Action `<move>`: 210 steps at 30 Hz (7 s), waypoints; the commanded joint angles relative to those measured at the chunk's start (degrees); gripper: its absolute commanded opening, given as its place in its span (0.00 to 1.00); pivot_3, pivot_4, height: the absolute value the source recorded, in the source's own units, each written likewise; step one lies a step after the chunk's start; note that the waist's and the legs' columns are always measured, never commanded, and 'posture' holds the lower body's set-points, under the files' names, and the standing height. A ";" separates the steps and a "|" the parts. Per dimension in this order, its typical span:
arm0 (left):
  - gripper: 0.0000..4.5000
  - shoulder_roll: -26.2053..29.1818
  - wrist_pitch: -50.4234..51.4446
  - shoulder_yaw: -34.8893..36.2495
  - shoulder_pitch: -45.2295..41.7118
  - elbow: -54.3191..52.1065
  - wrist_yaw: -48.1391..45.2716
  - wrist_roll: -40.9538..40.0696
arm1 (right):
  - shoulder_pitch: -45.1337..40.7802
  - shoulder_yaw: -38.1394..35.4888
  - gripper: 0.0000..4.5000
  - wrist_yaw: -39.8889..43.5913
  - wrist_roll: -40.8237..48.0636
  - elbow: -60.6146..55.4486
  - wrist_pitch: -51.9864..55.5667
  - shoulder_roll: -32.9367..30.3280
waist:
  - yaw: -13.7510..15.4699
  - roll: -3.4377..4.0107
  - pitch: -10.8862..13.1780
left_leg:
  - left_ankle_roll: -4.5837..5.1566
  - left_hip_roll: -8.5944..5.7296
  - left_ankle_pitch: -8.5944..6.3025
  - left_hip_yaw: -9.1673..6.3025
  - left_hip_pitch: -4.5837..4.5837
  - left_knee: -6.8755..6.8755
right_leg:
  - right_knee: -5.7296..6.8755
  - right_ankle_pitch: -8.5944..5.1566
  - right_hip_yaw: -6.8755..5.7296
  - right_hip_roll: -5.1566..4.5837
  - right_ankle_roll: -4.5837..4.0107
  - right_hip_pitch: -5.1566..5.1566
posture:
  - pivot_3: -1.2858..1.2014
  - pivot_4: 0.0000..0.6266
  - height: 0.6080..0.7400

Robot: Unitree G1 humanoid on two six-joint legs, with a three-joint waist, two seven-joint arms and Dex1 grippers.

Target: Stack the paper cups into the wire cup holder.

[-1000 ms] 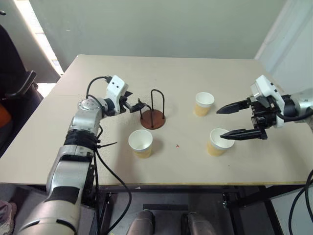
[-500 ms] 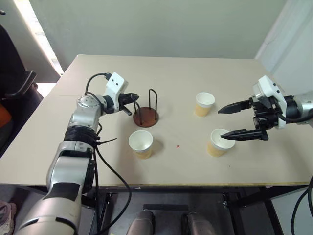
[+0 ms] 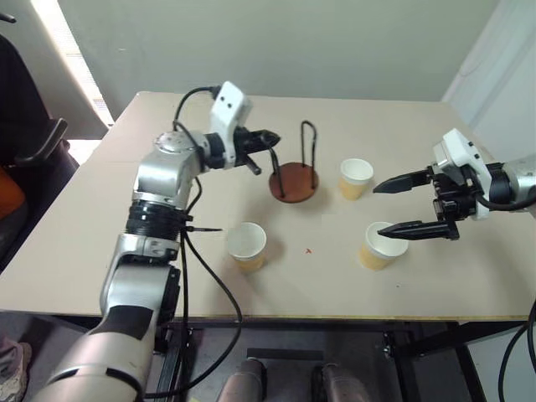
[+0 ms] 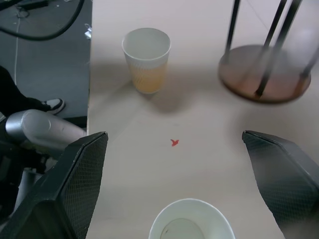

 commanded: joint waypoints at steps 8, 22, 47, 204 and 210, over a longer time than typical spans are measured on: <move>0.02 1.05 7.88 -8.25 11.09 -20.88 -0.65 -2.47 | 3.47 -1.48 1.00 0.69 -1.12 -2.34 -2.57 -4.19 | -0.07 -0.01 0.01 | 0.12 0.04 -0.09 -0.01 0.07 0.21 | 0.10 -0.03 0.02 0.00 0.02 0.10 | 0.52 0.24 1.00; 0.02 2.16 8.42 -14.35 16.55 -24.67 2.46 0.37 | 4.04 -1.62 1.00 -0.21 -2.28 -1.27 -3.42 -5.15 | -0.08 0.00 0.00 | 0.65 0.03 -0.53 -0.02 0.17 0.57 | 0.08 0.02 0.02 -0.04 -0.04 0.35 | 0.52 0.24 1.00; 0.76 16.82 0.32 -13.17 12.86 -28.63 -10.39 1.96 | 3.17 1.78 1.00 2.12 -5.74 1.49 -6.83 -5.76 | -0.11 0.00 0.00 | 0.33 0.03 -0.78 -0.04 0.11 0.59 | -0.25 -0.10 0.03 -0.04 -0.14 0.37 | 0.52 0.24 1.00; 0.77 35.52 2.00 15.80 33.82 -42.05 -16.73 -23.65 | -22.54 20.05 0.01 10.79 -11.62 0.70 -18.81 12.74 | -1.59 0.01 0.01 | -0.47 0.23 -0.04 -0.79 0.24 -1.03 | 0.35 -0.33 -0.37 0.22 -2.04 -0.52 | 0.52 0.24 1.00; 0.77 38.38 2.14 20.10 38.03 -42.72 -18.19 -25.90 | -22.03 21.92 0.01 10.36 -17.00 3.55 -22.23 14.36 | -1.70 0.00 0.01 | -0.44 0.23 0.00 -0.79 0.28 -1.06 | 0.34 -0.32 -0.36 0.21 -2.07 -0.49 | 0.52 0.24 1.00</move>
